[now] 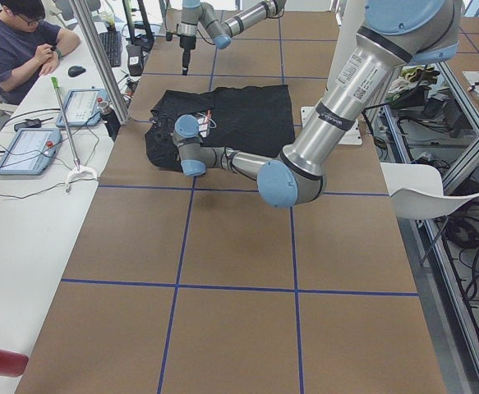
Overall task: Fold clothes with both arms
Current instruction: 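Fold the sleeve inward toward the shirt center with the left gripper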
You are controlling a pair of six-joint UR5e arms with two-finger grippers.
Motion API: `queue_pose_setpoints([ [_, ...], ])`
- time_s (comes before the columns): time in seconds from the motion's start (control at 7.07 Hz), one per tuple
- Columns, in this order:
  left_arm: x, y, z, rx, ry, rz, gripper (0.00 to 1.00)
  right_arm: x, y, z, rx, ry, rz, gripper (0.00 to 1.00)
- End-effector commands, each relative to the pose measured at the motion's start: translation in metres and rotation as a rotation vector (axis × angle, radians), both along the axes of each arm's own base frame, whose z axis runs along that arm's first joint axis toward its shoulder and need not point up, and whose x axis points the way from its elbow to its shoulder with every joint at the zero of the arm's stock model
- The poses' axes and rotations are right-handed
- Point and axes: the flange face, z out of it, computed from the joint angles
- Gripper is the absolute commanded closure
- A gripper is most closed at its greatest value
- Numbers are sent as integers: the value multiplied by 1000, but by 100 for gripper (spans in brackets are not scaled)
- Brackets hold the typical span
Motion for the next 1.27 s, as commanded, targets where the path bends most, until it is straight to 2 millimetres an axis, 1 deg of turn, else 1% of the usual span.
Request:
queue_pose_setpoints([
  [0.0,47,20,-48,-80,86,23,100,2,0,2,2,2,-1,0],
  [0.14,66,28,-63,-93,102,41,100,2,0,2,4,3,-1,0],
  [0.28,71,21,-64,-100,95,3,100,2,0,2,3,1,-1,0],
  [0.42,73,16,-60,-101,86,-25,100,2,0,1,3,0,0,0],
  [0.57,76,10,-68,-96,88,-45,100,2,0,2,5,2,-1,0],
  [0.71,85,1,-78,-96,85,-59,100,2,1,8,0,6,-2,0],
  [0.85,89,-3,-83,-96,85,-59,100,2,1,8,1,7,-3,0],
  [0.99,89,-5,-86,-95,87,-76,100,3,1,9,0,8,-3,0],
  [1.13,89,-8,-82,-95,80,-94,100,3,1,10,-3,8,-2,0],
])
